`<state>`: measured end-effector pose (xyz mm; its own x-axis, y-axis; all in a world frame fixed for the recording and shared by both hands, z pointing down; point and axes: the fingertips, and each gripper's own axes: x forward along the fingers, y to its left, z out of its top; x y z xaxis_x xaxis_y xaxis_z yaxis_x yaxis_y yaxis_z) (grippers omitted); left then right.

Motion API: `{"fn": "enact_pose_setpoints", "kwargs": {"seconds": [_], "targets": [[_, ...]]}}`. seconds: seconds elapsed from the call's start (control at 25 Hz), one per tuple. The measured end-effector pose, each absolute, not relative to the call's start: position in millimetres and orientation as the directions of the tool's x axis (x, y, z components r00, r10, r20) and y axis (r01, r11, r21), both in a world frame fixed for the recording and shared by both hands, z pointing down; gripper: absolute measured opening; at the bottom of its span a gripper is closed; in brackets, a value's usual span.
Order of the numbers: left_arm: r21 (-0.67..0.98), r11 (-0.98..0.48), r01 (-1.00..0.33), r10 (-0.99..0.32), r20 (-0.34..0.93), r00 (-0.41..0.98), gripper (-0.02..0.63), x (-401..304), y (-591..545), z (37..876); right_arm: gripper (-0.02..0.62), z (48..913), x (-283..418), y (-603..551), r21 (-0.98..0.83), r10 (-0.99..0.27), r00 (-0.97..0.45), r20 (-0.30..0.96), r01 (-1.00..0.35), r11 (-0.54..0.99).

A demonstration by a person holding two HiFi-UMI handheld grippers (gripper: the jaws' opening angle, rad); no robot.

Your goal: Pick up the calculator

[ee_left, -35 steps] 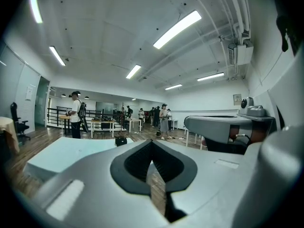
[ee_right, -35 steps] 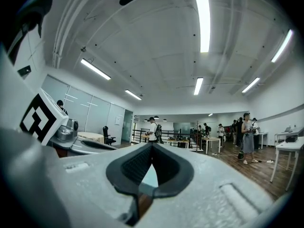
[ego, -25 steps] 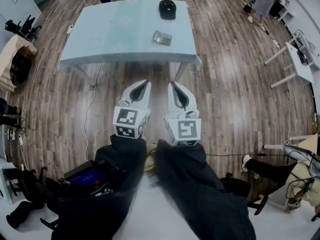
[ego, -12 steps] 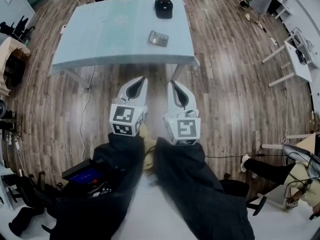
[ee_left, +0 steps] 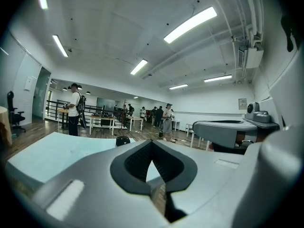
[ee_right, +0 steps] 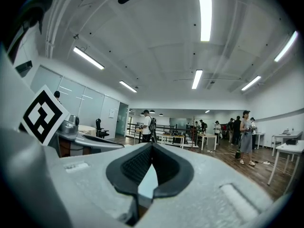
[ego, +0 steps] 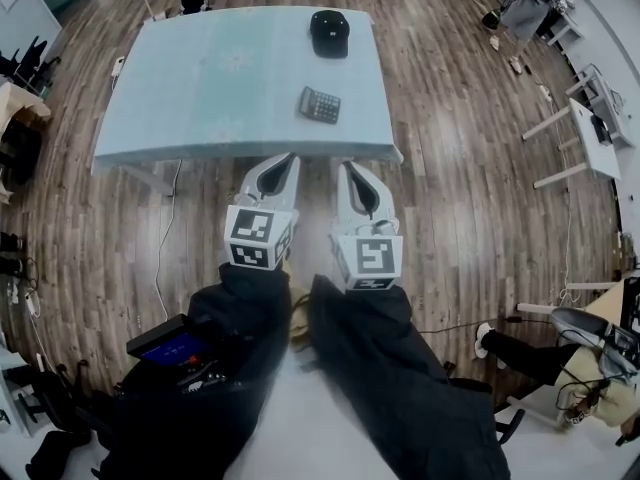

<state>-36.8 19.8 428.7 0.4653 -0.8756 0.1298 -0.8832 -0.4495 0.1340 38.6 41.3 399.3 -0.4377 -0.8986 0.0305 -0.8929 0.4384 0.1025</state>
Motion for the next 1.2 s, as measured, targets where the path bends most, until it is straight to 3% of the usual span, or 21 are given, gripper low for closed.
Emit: {"fn": "enact_pose_setpoints", "kwargs": {"seconds": [0.6, 1.2], "targets": [[0.182, -0.55, -0.815, -0.8, 0.165, 0.576, 0.0, -39, -142, 434, 0.002, 398, 18, -113, 0.158, -0.921, -0.376, 0.1, -0.908, 0.387], [0.217, -0.518, -0.827, -0.79, 0.25, 0.56, 0.0, -66, -218, 465, 0.002, 426, -2, -206, 0.105, -0.906, -0.379, 0.187, -0.909, 0.402]]}}
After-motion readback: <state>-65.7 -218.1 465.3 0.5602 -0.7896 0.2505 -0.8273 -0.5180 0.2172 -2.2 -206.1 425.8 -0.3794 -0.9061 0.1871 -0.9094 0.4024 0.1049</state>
